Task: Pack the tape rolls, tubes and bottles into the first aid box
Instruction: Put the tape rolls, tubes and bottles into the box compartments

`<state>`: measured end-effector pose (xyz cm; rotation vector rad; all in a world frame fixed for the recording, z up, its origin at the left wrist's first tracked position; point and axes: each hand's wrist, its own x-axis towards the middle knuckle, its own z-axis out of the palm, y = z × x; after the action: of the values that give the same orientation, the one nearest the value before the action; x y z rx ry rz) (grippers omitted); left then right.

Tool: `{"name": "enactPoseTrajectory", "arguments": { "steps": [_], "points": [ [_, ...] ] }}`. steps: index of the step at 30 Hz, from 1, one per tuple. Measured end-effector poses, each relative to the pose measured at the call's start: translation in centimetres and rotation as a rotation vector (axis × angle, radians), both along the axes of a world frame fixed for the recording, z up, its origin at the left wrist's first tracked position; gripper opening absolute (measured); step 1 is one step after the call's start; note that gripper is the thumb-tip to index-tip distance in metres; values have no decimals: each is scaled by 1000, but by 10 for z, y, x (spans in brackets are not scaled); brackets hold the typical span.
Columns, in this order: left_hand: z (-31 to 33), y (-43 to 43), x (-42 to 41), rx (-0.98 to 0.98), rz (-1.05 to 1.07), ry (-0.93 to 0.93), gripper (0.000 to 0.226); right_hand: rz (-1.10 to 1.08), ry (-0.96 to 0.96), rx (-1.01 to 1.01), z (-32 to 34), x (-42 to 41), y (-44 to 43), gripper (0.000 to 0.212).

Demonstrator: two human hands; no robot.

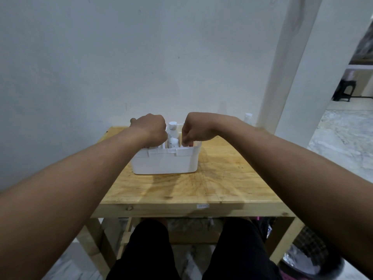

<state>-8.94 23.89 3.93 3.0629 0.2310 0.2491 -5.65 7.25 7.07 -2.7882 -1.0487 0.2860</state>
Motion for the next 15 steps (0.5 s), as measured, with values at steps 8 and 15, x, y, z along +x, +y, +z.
{"name": "enactPoseTrajectory", "arguments": {
  "steps": [8,15],
  "points": [
    [-1,0,-5,15,-14,25,29,12,-39,-38,8,8,-6,19],
    [-9,5,-9,-3,-31,44,38,-10,-51,-61,8,11,-7,19]
  ]
}}
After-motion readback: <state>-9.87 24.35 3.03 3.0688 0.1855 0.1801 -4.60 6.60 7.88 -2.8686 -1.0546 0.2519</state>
